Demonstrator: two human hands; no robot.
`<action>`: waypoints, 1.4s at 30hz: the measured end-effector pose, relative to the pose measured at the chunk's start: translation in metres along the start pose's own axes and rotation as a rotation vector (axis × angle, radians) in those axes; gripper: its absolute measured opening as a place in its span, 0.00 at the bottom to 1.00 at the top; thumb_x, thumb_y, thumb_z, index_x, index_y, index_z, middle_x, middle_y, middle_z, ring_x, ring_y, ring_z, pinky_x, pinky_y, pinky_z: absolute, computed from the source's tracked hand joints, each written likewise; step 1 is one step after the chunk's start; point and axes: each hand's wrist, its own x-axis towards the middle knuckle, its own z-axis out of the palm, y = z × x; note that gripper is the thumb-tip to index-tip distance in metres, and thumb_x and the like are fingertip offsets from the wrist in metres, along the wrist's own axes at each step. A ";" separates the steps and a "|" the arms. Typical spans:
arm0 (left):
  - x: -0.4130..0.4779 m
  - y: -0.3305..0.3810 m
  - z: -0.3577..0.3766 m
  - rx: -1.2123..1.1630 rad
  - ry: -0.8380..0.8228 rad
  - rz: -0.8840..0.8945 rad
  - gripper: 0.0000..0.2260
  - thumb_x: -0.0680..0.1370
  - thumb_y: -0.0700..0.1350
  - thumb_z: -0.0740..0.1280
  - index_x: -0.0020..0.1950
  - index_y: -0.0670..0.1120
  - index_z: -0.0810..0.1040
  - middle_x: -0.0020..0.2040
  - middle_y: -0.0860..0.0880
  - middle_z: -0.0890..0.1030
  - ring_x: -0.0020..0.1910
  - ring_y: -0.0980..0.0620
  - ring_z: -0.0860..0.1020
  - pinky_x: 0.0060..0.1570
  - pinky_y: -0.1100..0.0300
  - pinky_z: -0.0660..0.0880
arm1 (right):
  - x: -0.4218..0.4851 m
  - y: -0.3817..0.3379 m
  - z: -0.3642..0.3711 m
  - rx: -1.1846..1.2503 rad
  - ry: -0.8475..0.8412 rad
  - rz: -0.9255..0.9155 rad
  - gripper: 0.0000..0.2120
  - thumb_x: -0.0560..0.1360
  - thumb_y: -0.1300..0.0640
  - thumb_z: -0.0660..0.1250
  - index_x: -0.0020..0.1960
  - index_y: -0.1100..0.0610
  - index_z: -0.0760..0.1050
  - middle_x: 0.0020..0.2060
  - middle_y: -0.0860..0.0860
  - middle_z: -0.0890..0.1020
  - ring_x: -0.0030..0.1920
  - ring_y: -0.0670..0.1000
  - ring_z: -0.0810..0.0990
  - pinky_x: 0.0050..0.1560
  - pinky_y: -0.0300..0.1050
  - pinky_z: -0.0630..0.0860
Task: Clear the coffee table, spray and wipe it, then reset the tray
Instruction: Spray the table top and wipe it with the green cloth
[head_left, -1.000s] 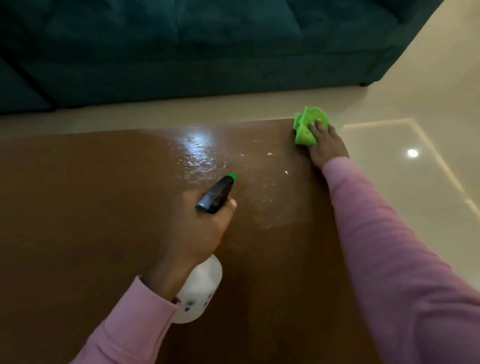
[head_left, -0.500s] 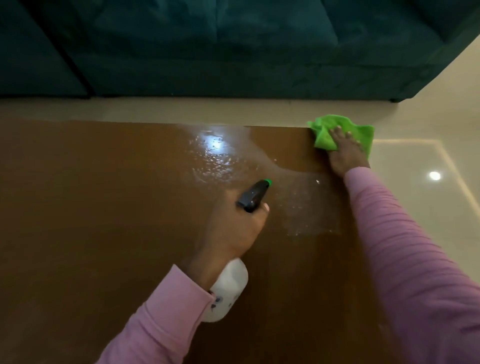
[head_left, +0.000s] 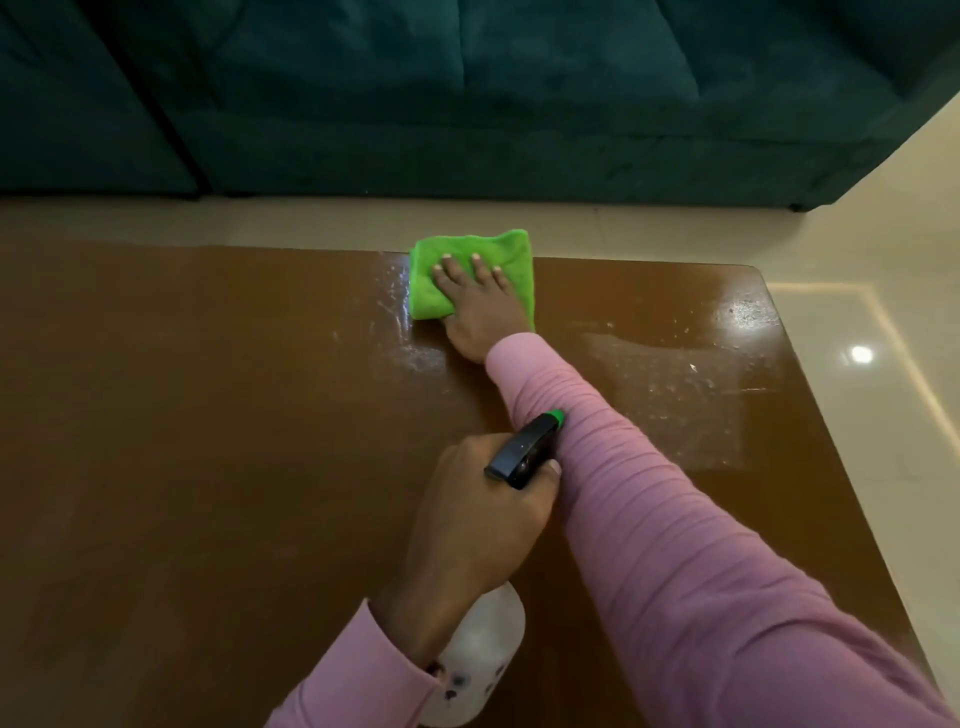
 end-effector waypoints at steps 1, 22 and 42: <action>-0.001 -0.002 -0.002 0.001 -0.003 0.005 0.05 0.77 0.47 0.68 0.41 0.50 0.77 0.28 0.51 0.76 0.26 0.57 0.74 0.28 0.62 0.73 | 0.000 -0.008 0.002 -0.006 0.003 -0.032 0.31 0.78 0.52 0.57 0.78 0.49 0.49 0.78 0.48 0.50 0.78 0.56 0.46 0.76 0.55 0.44; -0.013 -0.009 -0.009 0.004 -0.014 0.018 0.14 0.76 0.49 0.68 0.40 0.38 0.77 0.31 0.36 0.75 0.31 0.35 0.76 0.33 0.40 0.76 | -0.126 0.118 0.006 0.149 0.076 0.405 0.31 0.77 0.59 0.60 0.77 0.51 0.53 0.78 0.49 0.53 0.77 0.56 0.49 0.76 0.50 0.44; -0.010 -0.007 0.002 0.038 -0.040 0.029 0.15 0.75 0.49 0.69 0.39 0.36 0.78 0.32 0.35 0.77 0.30 0.35 0.77 0.32 0.41 0.75 | -0.212 0.083 0.030 0.108 0.044 0.253 0.37 0.67 0.54 0.49 0.77 0.53 0.53 0.77 0.49 0.52 0.77 0.54 0.46 0.76 0.49 0.42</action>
